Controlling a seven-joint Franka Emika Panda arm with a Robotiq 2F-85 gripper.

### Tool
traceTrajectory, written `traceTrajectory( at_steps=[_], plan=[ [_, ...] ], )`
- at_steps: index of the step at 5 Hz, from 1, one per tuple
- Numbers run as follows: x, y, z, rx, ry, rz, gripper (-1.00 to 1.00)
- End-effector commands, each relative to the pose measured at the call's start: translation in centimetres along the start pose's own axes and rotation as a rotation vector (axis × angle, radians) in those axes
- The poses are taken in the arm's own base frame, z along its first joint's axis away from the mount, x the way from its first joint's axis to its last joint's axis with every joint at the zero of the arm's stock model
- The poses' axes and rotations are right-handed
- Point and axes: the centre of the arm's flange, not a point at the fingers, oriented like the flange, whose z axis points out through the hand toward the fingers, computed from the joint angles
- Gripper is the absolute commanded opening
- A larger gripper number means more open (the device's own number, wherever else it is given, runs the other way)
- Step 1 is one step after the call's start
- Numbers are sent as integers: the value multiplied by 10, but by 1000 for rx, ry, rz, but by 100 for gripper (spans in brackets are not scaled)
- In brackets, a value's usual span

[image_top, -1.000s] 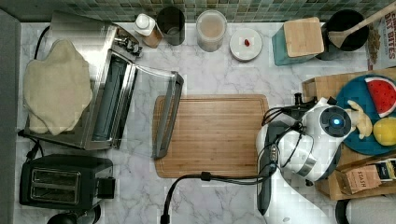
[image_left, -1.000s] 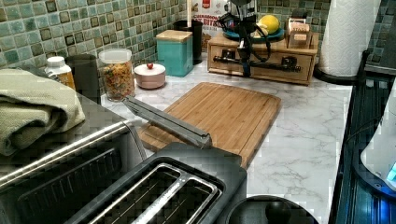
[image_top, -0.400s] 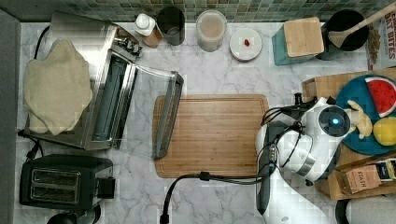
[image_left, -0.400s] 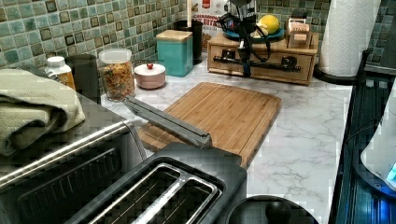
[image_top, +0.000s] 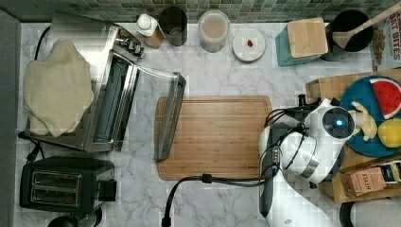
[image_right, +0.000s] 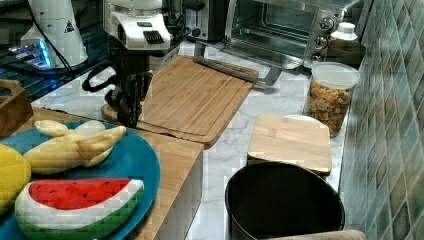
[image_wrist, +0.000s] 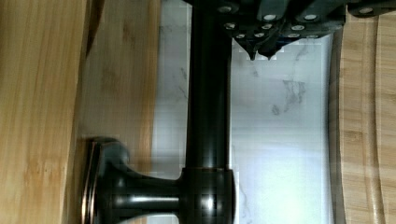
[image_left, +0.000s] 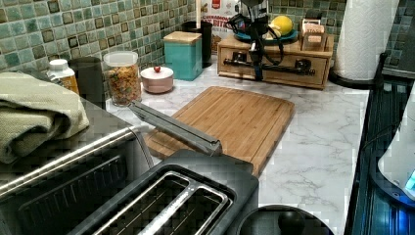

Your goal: Close the drawer.

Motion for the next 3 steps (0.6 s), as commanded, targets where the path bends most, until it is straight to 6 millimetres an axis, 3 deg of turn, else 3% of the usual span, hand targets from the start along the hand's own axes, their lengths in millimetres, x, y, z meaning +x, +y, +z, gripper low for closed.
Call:
traceTrajectory(
  at_steps=[1,3],
  plan=[
    [-67,150,-93,-199,175,258,-100],
    [-67,150,-93,-199,176,258,-100]
  ],
)
